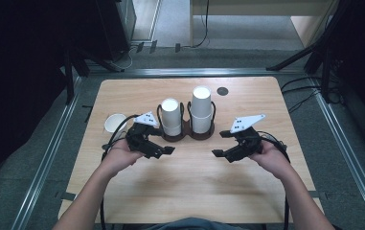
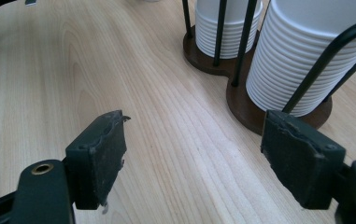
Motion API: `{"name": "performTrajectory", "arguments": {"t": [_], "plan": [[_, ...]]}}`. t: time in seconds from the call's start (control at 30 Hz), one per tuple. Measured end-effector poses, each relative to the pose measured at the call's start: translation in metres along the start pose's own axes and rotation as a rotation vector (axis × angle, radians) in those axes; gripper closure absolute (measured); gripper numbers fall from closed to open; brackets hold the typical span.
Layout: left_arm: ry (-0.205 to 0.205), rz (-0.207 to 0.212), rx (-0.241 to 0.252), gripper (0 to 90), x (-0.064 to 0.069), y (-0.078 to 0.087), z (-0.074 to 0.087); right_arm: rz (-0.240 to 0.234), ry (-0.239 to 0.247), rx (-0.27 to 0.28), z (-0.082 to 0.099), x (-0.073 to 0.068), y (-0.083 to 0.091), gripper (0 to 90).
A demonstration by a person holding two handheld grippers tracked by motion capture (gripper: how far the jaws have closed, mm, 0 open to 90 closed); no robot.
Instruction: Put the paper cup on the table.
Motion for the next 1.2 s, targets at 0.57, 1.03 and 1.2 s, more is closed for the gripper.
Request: {"name": "performTrajectory", "arguments": {"t": [0.57, 1.03, 1.2], "plan": [[-0.06, -0.014, 0.003, 13.3, 0.016, -0.033, -0.01, -0.005, 0.02, -0.015, -0.004, -0.006, -0.003, 22.4], [-0.053, -0.045, 0.009, 13.3, 0.016, -0.055, -0.009, -0.016, 0.023, -0.029, -0.006, -0.009, -0.009, 22.3], [-0.045, -0.037, 0.018, 13.3, 0.016, -0.058, -0.01, -0.021, 0.032, -0.034, -0.007, -0.012, -0.011, 22.3]]}}
Point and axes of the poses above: each handheld gripper's, and its own axes: y roughly backward along the jaws, z roughly out of its underside, x roughly to its right, the point moved 4 cm from there along -y, roughly forward along the jaws, and after that the axes turned 4 degrees about y, right-handed, at the moved point
